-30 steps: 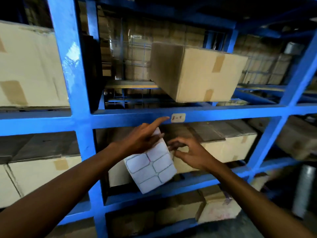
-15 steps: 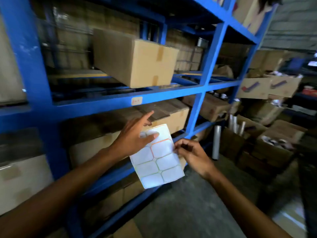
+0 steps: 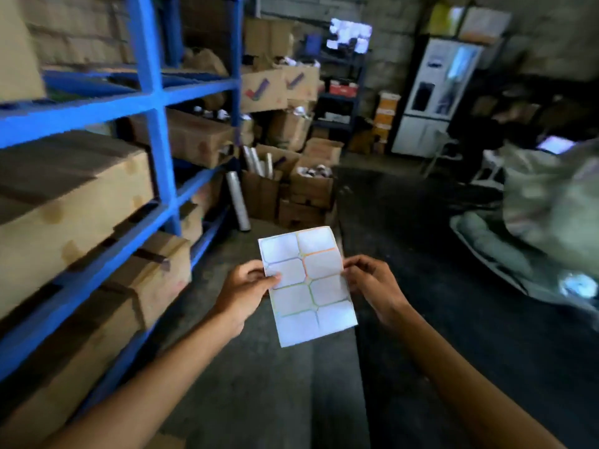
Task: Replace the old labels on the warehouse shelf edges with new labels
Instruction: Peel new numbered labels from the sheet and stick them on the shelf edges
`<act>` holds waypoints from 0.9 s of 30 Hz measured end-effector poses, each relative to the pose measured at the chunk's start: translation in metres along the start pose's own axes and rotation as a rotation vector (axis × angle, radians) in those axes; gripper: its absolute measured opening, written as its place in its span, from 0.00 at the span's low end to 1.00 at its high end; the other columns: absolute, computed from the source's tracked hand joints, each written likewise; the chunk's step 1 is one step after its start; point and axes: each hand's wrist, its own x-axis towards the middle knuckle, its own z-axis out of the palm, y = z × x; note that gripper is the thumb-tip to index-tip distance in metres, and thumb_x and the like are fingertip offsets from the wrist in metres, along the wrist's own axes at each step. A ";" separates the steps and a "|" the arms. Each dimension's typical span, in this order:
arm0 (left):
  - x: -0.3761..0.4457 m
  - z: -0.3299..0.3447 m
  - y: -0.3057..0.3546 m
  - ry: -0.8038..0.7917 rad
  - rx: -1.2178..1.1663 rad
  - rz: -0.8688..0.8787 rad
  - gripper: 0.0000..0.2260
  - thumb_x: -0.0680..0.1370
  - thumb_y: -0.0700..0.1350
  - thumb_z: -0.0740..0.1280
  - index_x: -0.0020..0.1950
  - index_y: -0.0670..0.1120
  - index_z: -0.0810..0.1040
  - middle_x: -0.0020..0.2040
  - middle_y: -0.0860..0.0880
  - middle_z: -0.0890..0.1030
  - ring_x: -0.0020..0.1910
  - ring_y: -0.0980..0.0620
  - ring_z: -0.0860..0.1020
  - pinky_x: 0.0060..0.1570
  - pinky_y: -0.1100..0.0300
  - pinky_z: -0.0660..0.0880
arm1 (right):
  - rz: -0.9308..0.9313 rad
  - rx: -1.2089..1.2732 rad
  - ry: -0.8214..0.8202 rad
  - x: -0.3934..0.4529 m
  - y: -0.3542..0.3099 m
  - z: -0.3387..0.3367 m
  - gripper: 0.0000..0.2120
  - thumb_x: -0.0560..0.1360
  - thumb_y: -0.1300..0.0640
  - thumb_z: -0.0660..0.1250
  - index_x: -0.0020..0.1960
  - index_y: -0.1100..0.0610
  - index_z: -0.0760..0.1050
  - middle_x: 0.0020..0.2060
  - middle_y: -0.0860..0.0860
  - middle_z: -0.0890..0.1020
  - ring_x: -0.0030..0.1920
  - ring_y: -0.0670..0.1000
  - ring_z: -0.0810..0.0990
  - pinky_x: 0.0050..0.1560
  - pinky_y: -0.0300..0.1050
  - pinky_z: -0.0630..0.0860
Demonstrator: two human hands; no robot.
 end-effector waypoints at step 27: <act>-0.072 0.234 -0.178 -0.610 0.960 0.069 0.19 0.75 0.52 0.65 0.63 0.46 0.72 0.58 0.45 0.78 0.60 0.44 0.73 0.53 0.55 0.69 | 0.656 -0.732 0.376 -0.173 0.202 -0.139 0.09 0.72 0.58 0.66 0.52 0.56 0.77 0.51 0.55 0.79 0.49 0.56 0.78 0.52 0.54 0.76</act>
